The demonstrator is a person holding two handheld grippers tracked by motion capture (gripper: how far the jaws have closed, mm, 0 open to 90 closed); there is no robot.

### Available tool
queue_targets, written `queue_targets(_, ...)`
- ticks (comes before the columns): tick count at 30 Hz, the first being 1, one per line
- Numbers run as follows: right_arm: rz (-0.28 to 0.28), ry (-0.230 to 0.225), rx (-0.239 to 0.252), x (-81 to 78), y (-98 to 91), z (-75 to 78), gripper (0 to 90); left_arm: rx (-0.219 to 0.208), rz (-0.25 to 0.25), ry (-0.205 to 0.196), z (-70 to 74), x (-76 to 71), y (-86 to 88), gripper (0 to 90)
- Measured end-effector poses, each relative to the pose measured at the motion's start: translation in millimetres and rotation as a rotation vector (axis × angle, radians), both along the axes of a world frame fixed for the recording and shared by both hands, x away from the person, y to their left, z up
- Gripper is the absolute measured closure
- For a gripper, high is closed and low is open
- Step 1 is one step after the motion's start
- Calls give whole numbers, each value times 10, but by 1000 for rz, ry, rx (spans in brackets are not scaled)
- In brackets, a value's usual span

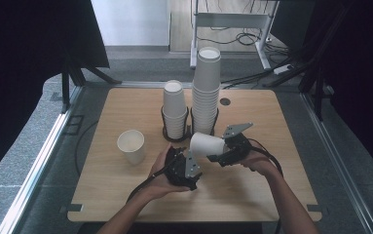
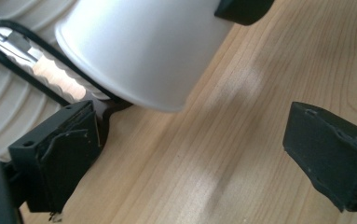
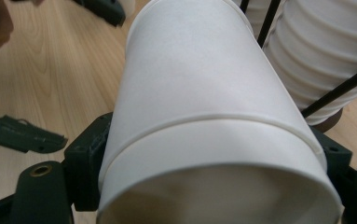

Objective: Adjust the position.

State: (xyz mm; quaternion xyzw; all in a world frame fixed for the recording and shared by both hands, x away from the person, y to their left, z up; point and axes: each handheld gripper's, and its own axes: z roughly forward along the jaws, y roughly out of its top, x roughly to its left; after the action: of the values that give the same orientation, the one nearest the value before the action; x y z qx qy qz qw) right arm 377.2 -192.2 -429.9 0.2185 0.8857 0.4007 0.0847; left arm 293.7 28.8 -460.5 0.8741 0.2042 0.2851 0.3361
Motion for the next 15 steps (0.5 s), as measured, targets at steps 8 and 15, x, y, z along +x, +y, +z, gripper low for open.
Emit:
queue_targets(8,-21,-11,105,-61,5,-32,206,-50,12,46,-66,-8,52,59)
queue_targets(15,-63,-51,218,-130,11,-37,206,-115,32,112,-132,14,100,63)
